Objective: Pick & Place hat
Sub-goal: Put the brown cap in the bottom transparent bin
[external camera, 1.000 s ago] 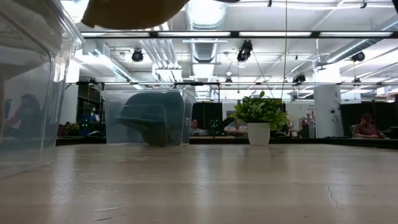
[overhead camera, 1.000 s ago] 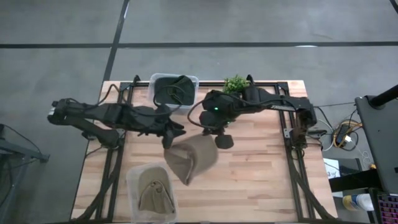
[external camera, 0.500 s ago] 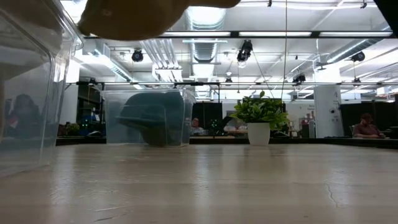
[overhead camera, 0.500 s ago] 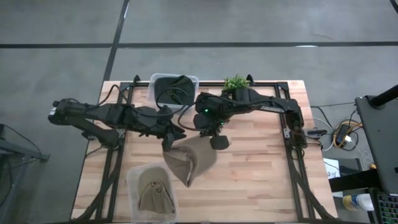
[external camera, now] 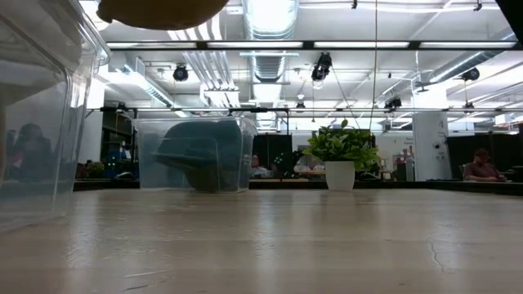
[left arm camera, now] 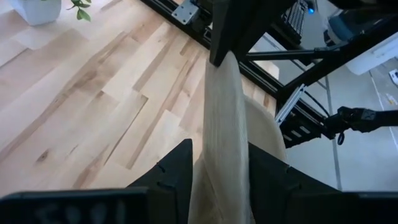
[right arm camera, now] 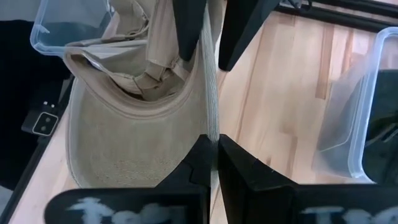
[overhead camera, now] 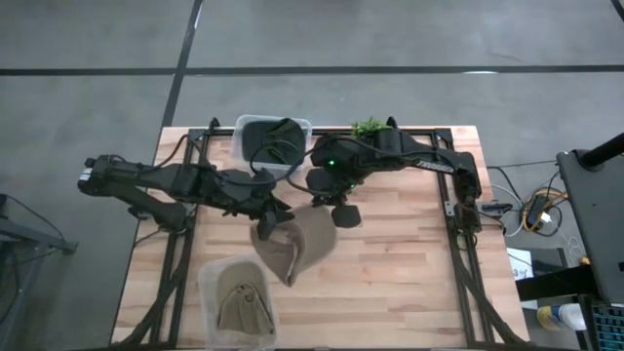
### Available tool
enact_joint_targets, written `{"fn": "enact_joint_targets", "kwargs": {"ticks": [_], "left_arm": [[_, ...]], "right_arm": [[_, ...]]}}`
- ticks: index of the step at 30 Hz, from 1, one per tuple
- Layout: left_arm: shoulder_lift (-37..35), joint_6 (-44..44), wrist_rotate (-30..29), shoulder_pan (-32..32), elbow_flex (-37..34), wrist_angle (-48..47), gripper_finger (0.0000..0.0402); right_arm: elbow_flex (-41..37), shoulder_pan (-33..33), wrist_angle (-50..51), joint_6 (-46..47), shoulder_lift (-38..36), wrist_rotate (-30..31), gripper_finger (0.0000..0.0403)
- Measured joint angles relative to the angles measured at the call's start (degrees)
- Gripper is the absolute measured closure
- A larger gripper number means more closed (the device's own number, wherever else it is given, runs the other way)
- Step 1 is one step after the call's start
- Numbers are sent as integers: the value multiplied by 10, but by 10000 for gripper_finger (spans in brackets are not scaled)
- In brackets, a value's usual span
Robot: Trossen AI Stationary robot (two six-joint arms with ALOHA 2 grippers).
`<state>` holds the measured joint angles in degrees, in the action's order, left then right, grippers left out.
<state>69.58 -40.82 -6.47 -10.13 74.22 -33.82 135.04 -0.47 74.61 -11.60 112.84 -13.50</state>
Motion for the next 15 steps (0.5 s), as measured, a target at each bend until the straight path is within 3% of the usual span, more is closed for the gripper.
{"fn": "enact_joint_targets", "kwargs": {"ticks": [4,10,15], "left_arm": [[0,-12,-4,5,0,2,299],[1,-24,0,12,-1,-1,388],[-2,-43,-1,12,-2,-9,395]], "right_arm": [[0,-1,2,-3,-1,0,394],[-1,-1,-3,-12,-1,2,392],[-2,-1,-9,-4,-1,2,360]]}}
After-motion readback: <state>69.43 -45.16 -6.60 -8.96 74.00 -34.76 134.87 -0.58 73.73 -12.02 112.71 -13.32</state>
